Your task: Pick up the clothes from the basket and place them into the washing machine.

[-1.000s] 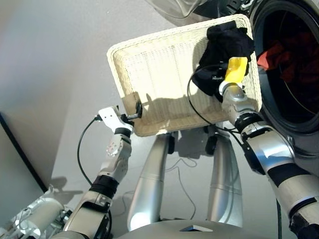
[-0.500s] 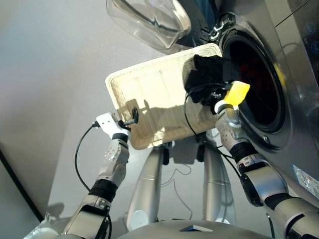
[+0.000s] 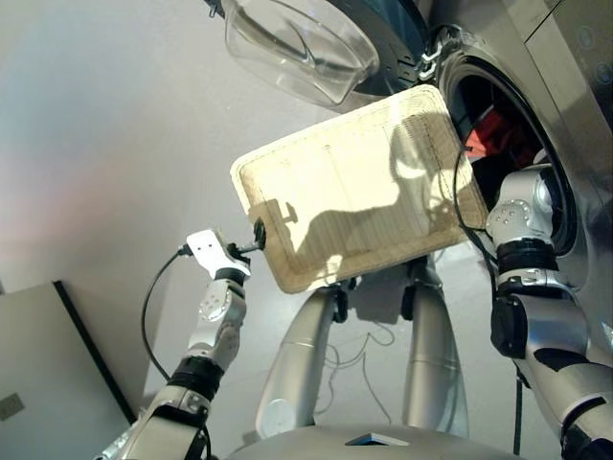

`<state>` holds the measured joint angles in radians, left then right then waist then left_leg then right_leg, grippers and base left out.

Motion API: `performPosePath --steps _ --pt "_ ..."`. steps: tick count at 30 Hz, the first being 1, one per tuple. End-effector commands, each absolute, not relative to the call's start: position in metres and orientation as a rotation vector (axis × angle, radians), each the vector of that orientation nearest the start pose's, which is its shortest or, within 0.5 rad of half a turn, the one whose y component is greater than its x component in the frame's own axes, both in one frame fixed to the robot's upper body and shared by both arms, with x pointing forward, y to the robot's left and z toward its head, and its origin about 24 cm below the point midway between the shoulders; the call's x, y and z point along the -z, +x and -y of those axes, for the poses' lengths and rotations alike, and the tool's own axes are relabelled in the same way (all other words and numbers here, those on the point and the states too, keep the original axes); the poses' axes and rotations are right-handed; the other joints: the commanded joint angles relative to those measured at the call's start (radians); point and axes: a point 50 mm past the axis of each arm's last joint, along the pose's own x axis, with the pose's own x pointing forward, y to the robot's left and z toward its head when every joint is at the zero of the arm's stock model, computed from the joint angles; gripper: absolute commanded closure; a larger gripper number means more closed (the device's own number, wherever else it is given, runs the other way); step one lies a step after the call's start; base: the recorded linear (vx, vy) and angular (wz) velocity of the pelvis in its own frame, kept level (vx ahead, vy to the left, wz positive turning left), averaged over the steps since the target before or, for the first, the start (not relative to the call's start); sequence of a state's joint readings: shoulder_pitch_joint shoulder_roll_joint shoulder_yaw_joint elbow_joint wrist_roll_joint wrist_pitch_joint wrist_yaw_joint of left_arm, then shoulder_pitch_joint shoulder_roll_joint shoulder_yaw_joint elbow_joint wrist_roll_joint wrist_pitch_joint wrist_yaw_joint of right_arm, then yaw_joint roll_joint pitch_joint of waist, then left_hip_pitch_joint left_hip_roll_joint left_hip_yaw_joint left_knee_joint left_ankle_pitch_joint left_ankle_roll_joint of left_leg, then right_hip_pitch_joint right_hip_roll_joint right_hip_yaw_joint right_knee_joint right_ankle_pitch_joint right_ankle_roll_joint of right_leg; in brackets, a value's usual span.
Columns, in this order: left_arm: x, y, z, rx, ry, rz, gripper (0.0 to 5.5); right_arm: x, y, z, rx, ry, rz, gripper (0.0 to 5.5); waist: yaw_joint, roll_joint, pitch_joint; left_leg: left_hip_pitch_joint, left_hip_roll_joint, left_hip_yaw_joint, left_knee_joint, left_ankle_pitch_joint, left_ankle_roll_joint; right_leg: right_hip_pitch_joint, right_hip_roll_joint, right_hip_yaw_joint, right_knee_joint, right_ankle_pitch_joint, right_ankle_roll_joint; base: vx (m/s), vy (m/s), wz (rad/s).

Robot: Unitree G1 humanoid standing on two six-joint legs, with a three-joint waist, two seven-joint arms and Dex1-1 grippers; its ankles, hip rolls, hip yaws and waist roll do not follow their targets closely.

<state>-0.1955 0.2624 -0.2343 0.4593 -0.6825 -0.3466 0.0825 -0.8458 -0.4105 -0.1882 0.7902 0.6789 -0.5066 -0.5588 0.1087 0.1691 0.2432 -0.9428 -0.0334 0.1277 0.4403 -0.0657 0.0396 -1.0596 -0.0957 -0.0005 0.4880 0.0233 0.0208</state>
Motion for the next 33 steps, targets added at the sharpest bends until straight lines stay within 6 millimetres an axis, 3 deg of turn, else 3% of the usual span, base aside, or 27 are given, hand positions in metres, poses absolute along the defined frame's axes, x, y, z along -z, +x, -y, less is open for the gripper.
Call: performPosePath --steps 1,10,17,18,19,24,32,33 --pt "-0.012 0.271 -0.193 -0.101 -0.297 0.028 0.0 -0.199 0.355 0.289 0.722 0.429 0.605 0.0 -0.027 0.008 -0.069 -0.044 -0.013 -0.004 -0.015 -0.027 0.004 0.01 0.02 -0.03 -0.061 0.005 0.027 0.0 0.0 0.0" --pt "-0.002 0.262 -0.211 -0.145 -0.317 -0.013 0.0 -0.134 0.37 0.257 0.416 0.142 0.259 0.0 -0.04 -0.047 -0.081 -0.039 -0.003 -0.016 -0.022 -0.013 -0.005 0.038 0.023 -0.058 -0.094 0.022 0.018 -0.007 -0.026 0.018" --pt "0.02 0.253 -0.211 -0.144 -0.325 -0.114 0.0 -0.082 0.365 0.215 0.144 -0.067 0.052 0.0 -0.049 -0.094 -0.083 0.025 -0.006 -0.031 -0.062 0.01 -0.013 0.118 0.022 -0.08 -0.147 0.039 0.021 -0.004 -0.015 -0.007" --pt "0.02 0.253 -0.211 -0.144 -0.325 -0.114 0.0 -0.082 0.365 0.215 0.144 -0.067 0.052 0.0 -0.049 -0.094 -0.082 0.026 -0.006 -0.031 -0.063 0.01 -0.013 0.12 0.022 -0.081 -0.148 0.039 0.021 0.0 0.0 0.0" --pt "0.029 0.25 -0.209 -0.143 -0.318 -0.155 0.0 -0.063 0.36 0.203 0.075 -0.116 -0.017 0.0 -0.046 -0.104 -0.086 0.051 -0.008 -0.037 -0.079 0.018 -0.015 0.15 0.02 -0.088 -0.167 0.043 0.023 0.0 0.0 0.0" --pt "0.049 0.243 -0.206 -0.144 -0.26 -0.254 0.0 -0.018 0.339 0.181 -0.003 -0.111 -0.158 0.0 -0.044 -0.124 -0.094 0.14 -0.016 -0.05 -0.138 0.04 -0.024 0.248 0.015 -0.104 -0.225 0.053 0.031 0.0 0.0 0.0" --pt "0.083 0.219 -0.21 -0.161 -0.084 -0.443 0.0 0.054 0.283 0.178 0.015 -0.088 -0.407 0.0 -0.05 -0.16 -0.104 0.34 -0.023 -0.065 -0.236 0.067 -0.039 0.456 0.014 -0.133 -0.307 0.054 0.047 0.045 -0.002 0.022" --pt "0.083 0.219 -0.21 -0.161 -0.084 -0.443 0.0 0.054 0.283 0.178 0.015 -0.088 -0.407 0.0 -0.05 -0.16 -0.102 0.342 -0.023 -0.065 -0.237 0.067 -0.039 0.458 0.014 -0.133 -0.308 0.054 0.047 0.0 0.0 0.0"
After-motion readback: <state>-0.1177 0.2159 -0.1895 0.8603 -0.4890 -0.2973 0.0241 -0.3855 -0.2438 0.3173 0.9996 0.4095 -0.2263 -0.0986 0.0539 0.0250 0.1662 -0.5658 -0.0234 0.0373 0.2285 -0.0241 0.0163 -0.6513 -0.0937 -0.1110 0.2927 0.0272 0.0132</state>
